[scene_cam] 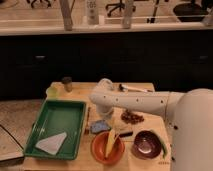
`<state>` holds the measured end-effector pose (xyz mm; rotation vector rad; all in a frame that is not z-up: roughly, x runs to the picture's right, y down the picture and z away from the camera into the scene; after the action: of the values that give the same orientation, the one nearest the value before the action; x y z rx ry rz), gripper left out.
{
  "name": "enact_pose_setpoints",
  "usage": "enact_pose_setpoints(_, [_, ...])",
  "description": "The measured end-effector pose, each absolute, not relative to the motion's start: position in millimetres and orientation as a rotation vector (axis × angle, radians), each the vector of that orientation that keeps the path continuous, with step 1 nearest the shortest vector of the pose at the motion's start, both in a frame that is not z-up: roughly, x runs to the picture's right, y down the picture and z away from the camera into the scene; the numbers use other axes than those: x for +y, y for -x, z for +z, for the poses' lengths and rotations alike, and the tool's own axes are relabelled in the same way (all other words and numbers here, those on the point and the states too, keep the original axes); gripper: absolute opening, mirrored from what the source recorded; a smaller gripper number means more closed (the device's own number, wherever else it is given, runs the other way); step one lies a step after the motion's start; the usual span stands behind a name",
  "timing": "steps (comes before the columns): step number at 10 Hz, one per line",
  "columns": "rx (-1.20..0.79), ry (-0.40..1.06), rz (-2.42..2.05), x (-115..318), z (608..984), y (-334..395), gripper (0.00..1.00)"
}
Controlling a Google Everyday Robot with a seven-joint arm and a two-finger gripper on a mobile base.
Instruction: Place sponge in tray
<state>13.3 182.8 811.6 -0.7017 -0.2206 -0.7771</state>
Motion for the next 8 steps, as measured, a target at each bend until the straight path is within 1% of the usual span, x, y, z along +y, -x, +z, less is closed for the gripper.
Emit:
enact_pose_setpoints(5, [-0.231,0.632,-0.808,144.5,774.2,-12.0,0.0])
enact_pose_setpoints(8, [-0.281,0.597,-0.852,129.3,762.6,1.2,0.0])
